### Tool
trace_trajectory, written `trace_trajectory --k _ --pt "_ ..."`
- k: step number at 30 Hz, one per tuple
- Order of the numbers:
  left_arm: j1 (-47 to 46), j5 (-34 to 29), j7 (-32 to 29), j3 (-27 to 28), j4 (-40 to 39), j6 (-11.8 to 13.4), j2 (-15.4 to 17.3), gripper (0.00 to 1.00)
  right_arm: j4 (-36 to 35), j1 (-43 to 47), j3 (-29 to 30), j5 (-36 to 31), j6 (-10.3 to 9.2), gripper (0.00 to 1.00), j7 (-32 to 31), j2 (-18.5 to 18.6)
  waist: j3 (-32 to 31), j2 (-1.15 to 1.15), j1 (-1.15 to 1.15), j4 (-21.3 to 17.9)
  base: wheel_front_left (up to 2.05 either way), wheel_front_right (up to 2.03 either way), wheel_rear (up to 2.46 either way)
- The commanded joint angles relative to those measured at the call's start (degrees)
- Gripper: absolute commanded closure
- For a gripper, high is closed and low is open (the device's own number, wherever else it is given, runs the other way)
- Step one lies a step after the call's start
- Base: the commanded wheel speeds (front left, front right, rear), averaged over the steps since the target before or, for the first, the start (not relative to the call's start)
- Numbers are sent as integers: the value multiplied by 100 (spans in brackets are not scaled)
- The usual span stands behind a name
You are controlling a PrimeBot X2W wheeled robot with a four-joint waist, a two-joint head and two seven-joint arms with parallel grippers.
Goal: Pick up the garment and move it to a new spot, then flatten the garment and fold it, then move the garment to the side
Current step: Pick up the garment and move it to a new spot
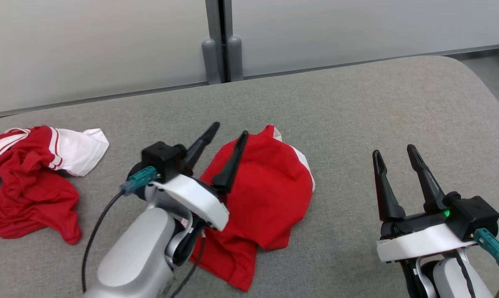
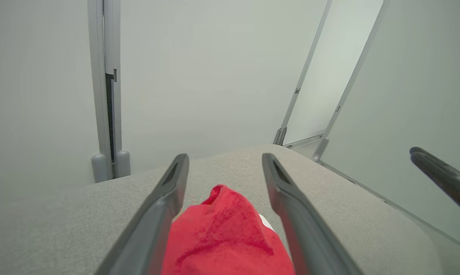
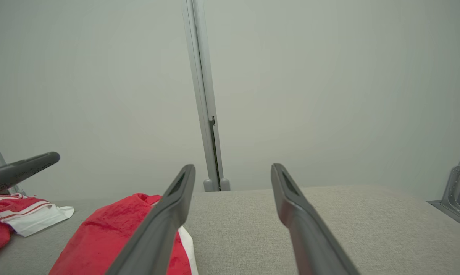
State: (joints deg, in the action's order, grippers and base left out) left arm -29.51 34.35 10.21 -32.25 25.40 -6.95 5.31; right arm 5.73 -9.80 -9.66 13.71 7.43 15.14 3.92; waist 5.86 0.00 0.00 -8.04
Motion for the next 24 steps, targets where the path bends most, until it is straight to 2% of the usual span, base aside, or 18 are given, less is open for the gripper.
trace_trajectory --k 1,8,11,14,17,24 --pt "91 -73 110 110 -103 86 162 0 -22 74 20 36 11 0 1 50 -82 0 0 107 0 0 0" --pt "700 -325 445 711 -748 648 831 0 -79 212 114 135 11 0 1 97 -253 0 0 335 0 0 0" --pt "1143 -430 490 1085 -1044 958 1003 0 -152 281 158 91 11 0 1 109 -342 0 0 403 0 0 0" --pt "1624 -564 500 1482 -1354 1219 1038 0 -213 372 212 68 11 0 1 119 -412 0 0 461 0 0 0" --pt "2084 -665 503 1796 -1661 1263 948 0 -275 469 275 45 11 0 1 127 -457 0 0 512 0 0 0" --pt "2863 -1030 504 2323 -2206 1119 619 0 -332 676 398 45 11 0 1 104 -485 0 0 565 0 0 0"
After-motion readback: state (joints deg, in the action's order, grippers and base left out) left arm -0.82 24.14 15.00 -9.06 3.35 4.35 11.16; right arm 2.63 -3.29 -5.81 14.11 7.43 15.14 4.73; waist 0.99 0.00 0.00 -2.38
